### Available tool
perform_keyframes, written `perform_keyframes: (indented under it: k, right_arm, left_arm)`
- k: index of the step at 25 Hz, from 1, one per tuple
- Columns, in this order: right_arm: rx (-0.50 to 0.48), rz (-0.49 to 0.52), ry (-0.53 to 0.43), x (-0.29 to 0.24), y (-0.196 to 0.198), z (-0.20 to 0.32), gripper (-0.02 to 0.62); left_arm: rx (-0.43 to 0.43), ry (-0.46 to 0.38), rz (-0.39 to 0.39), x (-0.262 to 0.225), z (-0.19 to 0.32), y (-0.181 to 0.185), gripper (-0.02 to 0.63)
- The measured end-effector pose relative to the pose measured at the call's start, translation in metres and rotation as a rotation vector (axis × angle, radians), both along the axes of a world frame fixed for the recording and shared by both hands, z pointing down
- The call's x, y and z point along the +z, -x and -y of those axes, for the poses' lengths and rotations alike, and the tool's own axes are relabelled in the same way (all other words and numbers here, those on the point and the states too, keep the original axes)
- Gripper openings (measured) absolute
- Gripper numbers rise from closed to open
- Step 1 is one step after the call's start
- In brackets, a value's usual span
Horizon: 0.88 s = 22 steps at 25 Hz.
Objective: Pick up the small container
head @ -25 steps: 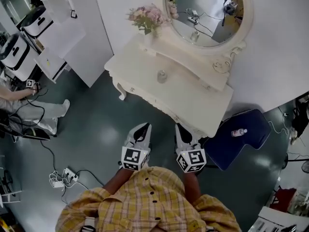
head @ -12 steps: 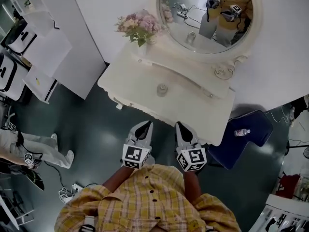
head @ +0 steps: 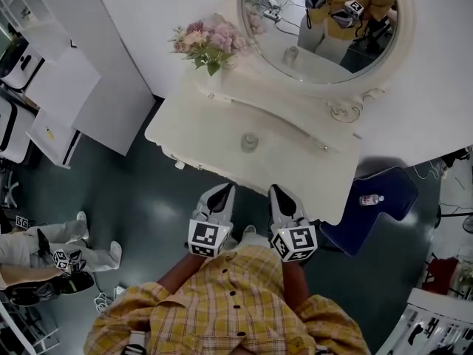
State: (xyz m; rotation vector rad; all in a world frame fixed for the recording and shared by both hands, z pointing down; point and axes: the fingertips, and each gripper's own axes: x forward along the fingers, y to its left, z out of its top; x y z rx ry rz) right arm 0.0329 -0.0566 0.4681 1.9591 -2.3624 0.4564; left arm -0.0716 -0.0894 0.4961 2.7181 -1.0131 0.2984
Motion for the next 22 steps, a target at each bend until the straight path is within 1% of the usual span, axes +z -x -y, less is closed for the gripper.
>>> perform_keyframes:
  k: [7,13,19,22]
  right_arm:
    - [-0.022,0.006,-0.001,0.003,-0.006,0.017,0.003]
    - [-0.021,0.019,-0.003,0.003,-0.021,0.037,0.003]
    - [-0.04,0.023,0.019,0.014,-0.03,0.053,0.003]
    - [-0.048,0.026,0.031,0.021,-0.036,0.057,0.003]
  left_arm:
    - [-0.011,0.007,0.01,0.012,0.013,-0.007,0.0]
    - [-0.023,0.002,0.038,0.011,0.031,-0.02,0.0]
    - [-0.028,0.012,0.069,0.025,0.047,-0.029,0.0]
    - [-0.041,0.022,0.068,0.03,0.057,-0.037,0.0]
